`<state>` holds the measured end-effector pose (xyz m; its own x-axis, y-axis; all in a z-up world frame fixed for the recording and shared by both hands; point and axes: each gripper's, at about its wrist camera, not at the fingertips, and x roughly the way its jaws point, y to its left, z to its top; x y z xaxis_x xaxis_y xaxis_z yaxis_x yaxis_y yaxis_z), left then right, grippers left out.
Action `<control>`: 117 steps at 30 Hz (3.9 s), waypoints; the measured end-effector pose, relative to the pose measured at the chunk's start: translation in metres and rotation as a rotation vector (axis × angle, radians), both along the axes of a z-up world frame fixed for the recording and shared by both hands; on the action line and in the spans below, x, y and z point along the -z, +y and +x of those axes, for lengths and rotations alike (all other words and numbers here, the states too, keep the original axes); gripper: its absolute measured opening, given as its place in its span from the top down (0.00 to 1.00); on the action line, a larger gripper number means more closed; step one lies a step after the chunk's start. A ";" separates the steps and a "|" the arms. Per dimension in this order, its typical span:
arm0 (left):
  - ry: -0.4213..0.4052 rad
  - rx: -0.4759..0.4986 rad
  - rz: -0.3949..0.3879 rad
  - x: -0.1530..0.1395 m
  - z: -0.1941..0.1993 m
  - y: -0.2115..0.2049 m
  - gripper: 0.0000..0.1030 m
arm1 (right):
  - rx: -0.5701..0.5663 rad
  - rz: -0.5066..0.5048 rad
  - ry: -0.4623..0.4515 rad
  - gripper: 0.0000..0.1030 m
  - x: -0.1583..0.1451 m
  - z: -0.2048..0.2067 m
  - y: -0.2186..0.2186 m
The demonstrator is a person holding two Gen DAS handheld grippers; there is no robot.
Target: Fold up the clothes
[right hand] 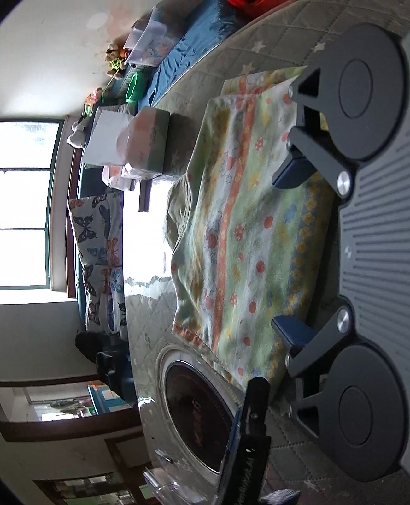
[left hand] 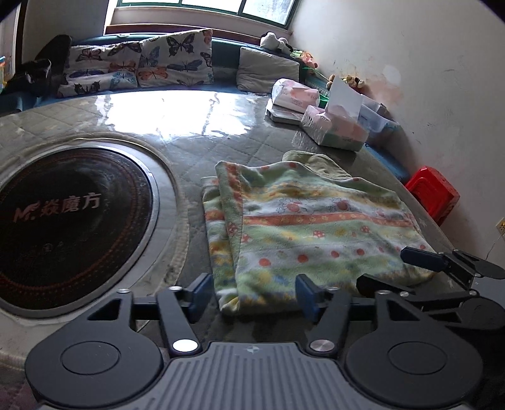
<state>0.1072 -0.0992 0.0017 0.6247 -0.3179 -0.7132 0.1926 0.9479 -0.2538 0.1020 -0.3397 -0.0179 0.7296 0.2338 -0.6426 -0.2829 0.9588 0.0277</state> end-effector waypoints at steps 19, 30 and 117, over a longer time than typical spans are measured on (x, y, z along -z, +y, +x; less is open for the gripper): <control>-0.042 0.004 0.051 -0.006 -0.040 0.009 0.00 | 0.111 0.000 0.007 0.00 0.003 -0.039 0.008; -0.049 0.027 0.061 0.000 -0.054 0.004 0.00 | 0.168 0.010 0.017 0.00 0.010 -0.051 0.006; -0.071 0.046 0.089 0.004 -0.086 -0.011 0.00 | 0.189 0.045 -0.010 0.00 0.008 -0.080 0.010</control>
